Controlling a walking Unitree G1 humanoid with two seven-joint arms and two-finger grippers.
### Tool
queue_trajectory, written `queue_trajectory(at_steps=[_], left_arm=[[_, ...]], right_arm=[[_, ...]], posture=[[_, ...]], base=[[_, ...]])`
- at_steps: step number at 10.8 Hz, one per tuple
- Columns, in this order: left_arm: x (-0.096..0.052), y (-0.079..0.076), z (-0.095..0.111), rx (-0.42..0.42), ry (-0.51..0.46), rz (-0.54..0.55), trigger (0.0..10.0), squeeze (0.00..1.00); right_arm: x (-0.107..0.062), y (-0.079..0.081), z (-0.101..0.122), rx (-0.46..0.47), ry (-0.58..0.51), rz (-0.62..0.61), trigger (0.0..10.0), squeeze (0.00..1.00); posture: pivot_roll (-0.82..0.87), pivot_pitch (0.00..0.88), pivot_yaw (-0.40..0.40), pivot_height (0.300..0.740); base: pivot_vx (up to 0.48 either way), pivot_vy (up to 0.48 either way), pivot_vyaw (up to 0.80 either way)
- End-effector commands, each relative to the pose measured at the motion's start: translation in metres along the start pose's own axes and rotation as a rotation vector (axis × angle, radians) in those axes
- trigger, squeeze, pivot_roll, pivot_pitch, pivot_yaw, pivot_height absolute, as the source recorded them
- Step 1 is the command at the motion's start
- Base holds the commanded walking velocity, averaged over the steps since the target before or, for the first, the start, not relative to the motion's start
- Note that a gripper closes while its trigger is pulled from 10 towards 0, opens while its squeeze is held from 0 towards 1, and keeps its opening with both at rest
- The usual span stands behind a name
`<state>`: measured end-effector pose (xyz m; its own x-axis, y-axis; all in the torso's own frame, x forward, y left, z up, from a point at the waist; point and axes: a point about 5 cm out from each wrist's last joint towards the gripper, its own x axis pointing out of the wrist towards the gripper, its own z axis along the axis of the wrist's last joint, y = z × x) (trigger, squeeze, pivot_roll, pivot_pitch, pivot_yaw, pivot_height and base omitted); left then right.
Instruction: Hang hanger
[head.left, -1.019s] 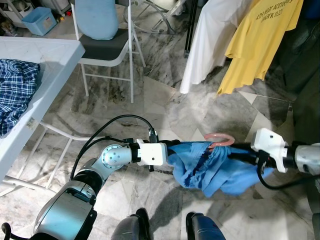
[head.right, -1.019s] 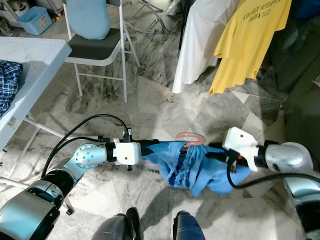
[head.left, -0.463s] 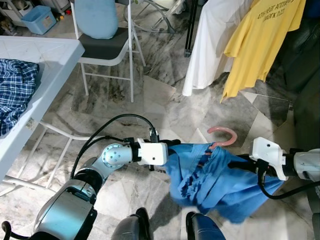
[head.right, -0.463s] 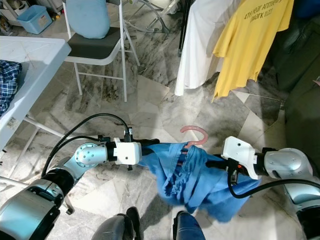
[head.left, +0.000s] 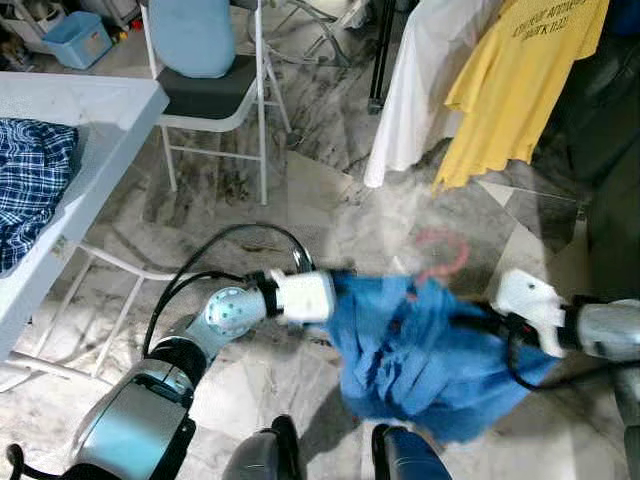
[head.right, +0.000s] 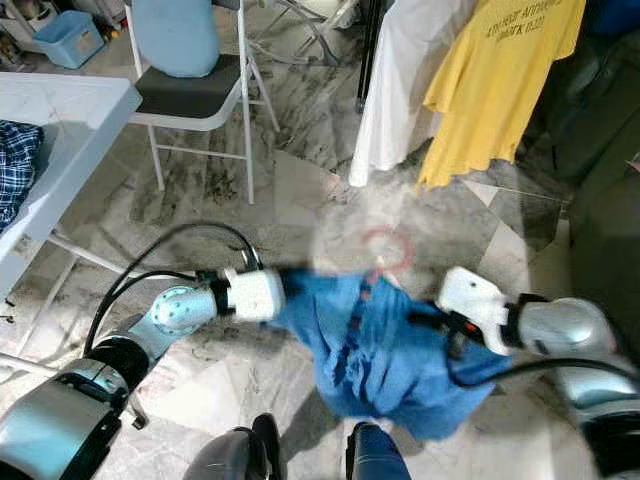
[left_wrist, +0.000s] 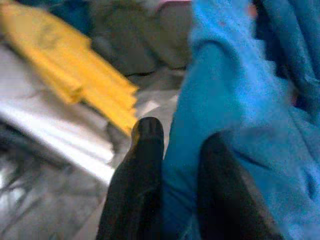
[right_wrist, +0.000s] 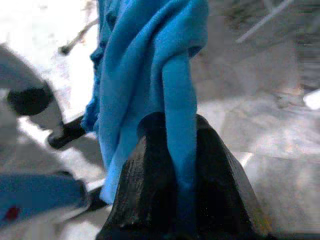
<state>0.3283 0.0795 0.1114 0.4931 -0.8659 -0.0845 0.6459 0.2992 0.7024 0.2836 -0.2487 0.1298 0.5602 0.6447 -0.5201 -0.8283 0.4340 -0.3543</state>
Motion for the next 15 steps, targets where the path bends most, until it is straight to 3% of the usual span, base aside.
queue_trajectory(at_steps=[1,3,5,6,7,10,12,14,15], left_arm=[[-0.005,0.000,-0.006,-0.035,0.024,0.060,10.0,1.00],[-0.008,-0.005,-0.011,-0.087,0.051,0.151,10.0,1.00],[-0.013,-0.004,-0.020,-0.227,0.096,0.322,10.0,1.00],[-0.019,-0.005,-0.031,-0.394,0.145,0.452,10.0,1.00],[-0.028,-0.013,-0.044,-0.530,0.221,0.535,10.0,1.00],[-0.061,-0.045,-0.075,-0.715,0.492,0.773,10.0,1.00],[-0.074,-0.064,-0.086,-0.806,0.625,0.854,10.0,1.00],[-0.086,-0.088,-0.093,-0.899,0.732,0.848,10.0,1.00],[-0.087,-0.091,-0.093,-0.904,0.736,0.830,10.0,0.00]], right_arm=[[-0.003,-0.005,-0.006,0.026,0.019,-0.070,0.0,0.00],[0.011,0.000,-0.014,0.098,0.025,-0.166,0.0,0.00],[0.031,0.006,-0.024,0.198,0.067,-0.271,0.0,0.00],[0.045,0.010,-0.029,0.288,0.078,-0.353,0.0,0.00],[0.056,0.016,-0.033,0.358,0.089,-0.430,0.0,0.00],[0.079,0.025,-0.034,0.628,0.002,-0.716,0.0,0.00],[0.090,0.034,-0.036,0.629,0.017,-0.774,0.0,0.00],[0.105,0.048,-0.044,0.725,0.058,-0.777,0.0,0.00],[0.109,0.048,-0.045,0.746,0.077,-0.794,0.0,0.00]], posture=[[-0.30,0.216,0.122,0.740],[-0.30,0.215,0.108,0.740],[-0.29,0.209,0.095,0.740],[-0.27,0.200,0.086,0.740],[-0.25,0.186,0.068,0.740],[-0.19,0.143,0.037,0.740],[-0.15,0.116,0.024,0.740],[-0.12,0.085,0.010,0.740],[-0.10,0.057,0.001,0.740]], base=[[0.000,0.000,0.00],[0.000,0.000,0.00],[0.000,0.000,0.00],[0.000,0.000,0.00],[0.000,0.000,0.00],[0.000,0.000,0.00],[0.000,0.000,0.00],[0.000,0.000,0.00],[0.000,0.000,0.00]])
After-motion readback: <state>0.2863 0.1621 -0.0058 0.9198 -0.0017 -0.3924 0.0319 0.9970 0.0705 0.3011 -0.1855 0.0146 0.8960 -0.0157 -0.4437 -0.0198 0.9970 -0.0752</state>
